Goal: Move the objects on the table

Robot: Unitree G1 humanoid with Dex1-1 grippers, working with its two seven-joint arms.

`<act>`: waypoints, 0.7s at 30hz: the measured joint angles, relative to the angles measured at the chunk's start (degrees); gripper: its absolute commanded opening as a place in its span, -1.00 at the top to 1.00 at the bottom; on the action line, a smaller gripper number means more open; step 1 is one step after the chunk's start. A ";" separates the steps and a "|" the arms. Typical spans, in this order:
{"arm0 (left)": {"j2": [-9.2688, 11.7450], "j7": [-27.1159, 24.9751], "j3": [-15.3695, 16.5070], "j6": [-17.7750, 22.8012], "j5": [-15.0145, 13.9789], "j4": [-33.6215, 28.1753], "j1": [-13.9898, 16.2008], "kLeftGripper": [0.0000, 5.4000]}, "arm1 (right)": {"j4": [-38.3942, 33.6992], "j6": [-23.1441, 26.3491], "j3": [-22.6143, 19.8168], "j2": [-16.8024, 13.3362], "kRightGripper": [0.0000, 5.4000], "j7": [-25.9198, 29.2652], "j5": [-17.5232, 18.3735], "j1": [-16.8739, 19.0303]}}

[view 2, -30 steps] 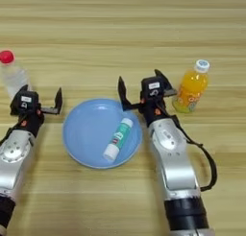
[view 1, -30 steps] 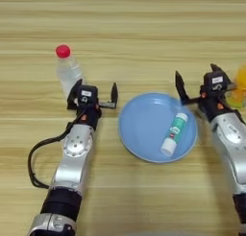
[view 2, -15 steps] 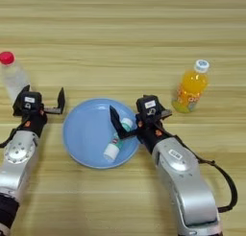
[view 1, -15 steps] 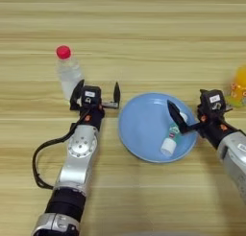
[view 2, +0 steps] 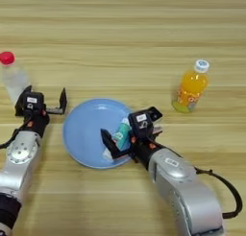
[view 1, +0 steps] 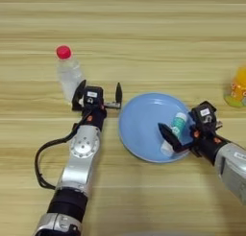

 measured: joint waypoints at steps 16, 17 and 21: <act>-1.01 0.29 -0.64 0.00 0.80 -0.89 0.01 -1.00 | -1.07 11.23 -2.05 0.79 -1.00 -0.44 6.74 0.08; -1.07 0.29 -0.66 0.00 0.81 -1.05 0.01 -1.00 | -0.90 11.31 -2.04 0.84 -1.00 -0.84 6.80 0.05; -1.30 0.30 -0.70 0.00 0.82 -1.14 0.02 -1.00 | 1.09 11.20 -1.79 1.12 -1.00 -1.23 6.83 -0.75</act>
